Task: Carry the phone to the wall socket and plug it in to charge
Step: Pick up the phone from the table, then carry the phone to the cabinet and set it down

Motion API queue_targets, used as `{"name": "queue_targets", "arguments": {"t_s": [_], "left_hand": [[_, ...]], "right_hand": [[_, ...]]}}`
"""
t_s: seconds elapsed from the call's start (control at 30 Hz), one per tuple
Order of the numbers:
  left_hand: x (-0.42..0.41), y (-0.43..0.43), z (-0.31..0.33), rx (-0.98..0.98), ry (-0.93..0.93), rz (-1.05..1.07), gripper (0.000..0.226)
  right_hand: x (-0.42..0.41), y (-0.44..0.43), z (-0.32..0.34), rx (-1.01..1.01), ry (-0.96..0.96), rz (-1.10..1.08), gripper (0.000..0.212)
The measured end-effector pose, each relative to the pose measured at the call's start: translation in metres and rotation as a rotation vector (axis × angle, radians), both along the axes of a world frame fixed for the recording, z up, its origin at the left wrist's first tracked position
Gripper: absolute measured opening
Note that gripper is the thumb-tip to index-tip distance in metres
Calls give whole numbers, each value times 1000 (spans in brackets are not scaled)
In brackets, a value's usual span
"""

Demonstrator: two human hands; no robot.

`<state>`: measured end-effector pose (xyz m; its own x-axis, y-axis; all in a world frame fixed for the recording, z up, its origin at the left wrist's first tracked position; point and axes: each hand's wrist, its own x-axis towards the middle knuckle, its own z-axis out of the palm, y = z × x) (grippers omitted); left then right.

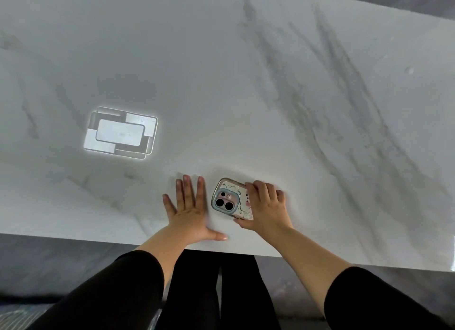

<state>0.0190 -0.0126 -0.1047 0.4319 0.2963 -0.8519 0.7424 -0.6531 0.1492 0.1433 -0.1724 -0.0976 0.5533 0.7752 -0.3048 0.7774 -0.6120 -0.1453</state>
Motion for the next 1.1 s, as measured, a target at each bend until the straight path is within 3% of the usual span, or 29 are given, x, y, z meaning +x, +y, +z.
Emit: {"name": "queue_targets", "arguments": {"t_s": [0.1,0.17,0.23,0.33,0.43,0.7,0.9,1.0,1.1], "left_hand": [[2,3,7,-23,17,-33,160],[4,7,18,-39,32,-74,159],[7,14,33,-54,35,-91,153],[14,23,63,-58,-30,-129,117],[23,17,94,-153,-13,-69,101],[43,-81,162,-303,-32,-72,72],[45,-205,192,-334,-13,-306,61],[41,-275,202,-343,-15,-385,60],[41,-343,210,-365,-28,-387,56]], "right_hand": [[7,10,13,-183,195,-177,90],[10,13,23,-202,370,-376,87],[11,12,41,-170,565,-591,74],[3,-11,70,-24,832,-903,37],[-17,-49,95,72,975,-1099,34],[-96,-197,147,232,1150,-1662,34],[-178,-317,181,609,1215,-2134,35],[-219,-377,190,836,1287,-2297,39],[-247,-431,190,939,1249,-2410,35]]}}
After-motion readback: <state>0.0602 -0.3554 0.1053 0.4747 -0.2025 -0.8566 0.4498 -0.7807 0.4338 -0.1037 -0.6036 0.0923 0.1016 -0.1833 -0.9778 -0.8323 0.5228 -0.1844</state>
